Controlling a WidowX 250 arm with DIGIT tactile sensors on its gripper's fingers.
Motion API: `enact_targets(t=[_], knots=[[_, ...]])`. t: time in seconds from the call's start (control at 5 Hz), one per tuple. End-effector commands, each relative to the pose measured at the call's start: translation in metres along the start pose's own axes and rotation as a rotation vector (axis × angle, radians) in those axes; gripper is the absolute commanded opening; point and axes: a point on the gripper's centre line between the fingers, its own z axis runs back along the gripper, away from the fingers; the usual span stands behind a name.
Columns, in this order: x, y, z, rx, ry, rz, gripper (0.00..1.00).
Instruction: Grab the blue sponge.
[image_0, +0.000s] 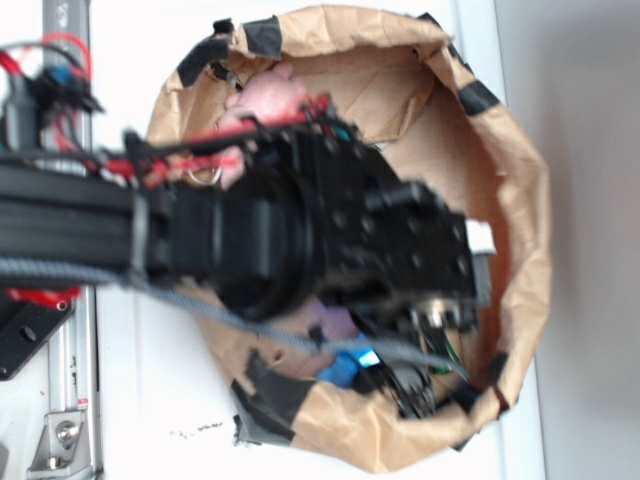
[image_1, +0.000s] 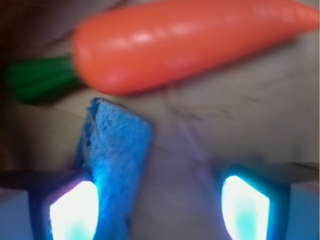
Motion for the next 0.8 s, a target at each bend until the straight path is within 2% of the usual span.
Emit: enact_targets(t=[0.0,0.2,0.6], knots=[[-0.013,-0.013,0.029,-0.086,-0.102,-0.030,1.00],[-0.012,-0.016,0.011,-0.066,-0.060,-0.053,1.00],[-0.036,-0.023,-0.028,-0.020,0.023,-0.097,1.00]])
